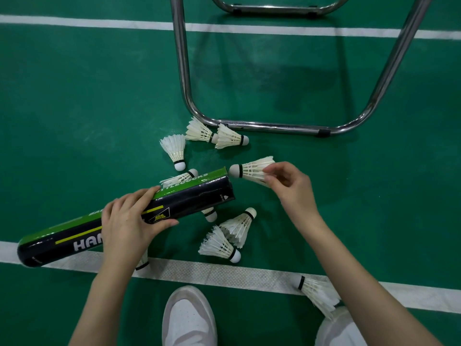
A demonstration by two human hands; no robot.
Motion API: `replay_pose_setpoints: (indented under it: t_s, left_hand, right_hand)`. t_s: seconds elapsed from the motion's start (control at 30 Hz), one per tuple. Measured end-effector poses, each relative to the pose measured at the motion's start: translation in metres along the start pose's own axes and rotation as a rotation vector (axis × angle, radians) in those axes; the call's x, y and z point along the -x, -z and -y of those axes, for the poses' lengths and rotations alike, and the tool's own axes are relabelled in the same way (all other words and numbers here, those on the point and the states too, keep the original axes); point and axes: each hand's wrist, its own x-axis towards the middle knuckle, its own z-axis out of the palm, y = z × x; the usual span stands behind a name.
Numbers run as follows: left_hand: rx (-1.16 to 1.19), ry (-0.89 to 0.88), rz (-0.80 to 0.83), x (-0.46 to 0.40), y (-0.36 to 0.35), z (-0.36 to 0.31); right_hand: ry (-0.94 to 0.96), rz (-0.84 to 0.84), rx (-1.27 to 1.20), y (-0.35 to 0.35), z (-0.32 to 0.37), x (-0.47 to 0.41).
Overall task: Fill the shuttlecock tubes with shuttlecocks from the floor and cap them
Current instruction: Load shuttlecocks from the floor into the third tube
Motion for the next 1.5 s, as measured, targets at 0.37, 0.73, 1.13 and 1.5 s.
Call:
replay_pose_setpoints:
  t_s: [0.37,0.73,1.13,1.5]
  left_hand:
    - [0.046,-0.081,0.018,0.004,-0.001,-0.029]
    - [0.051,-0.123,0.039,0.010,-0.002,-0.044]
    - [0.078,-0.095,0.056,0.010,-0.002,-0.047]
    - [0.111,-0.132,0.060,0.011,0.002,-0.049]
  right_hand:
    - [-0.135,0.131,-0.127,-0.004,0.012,0.040]
    - [-0.200,0.170,-0.098,0.006,0.007,0.057]
    - [-0.089,0.089,0.050,-0.003,0.013,0.061]
    - [-0.112,0.130,0.007,0.003,0.012,0.062]
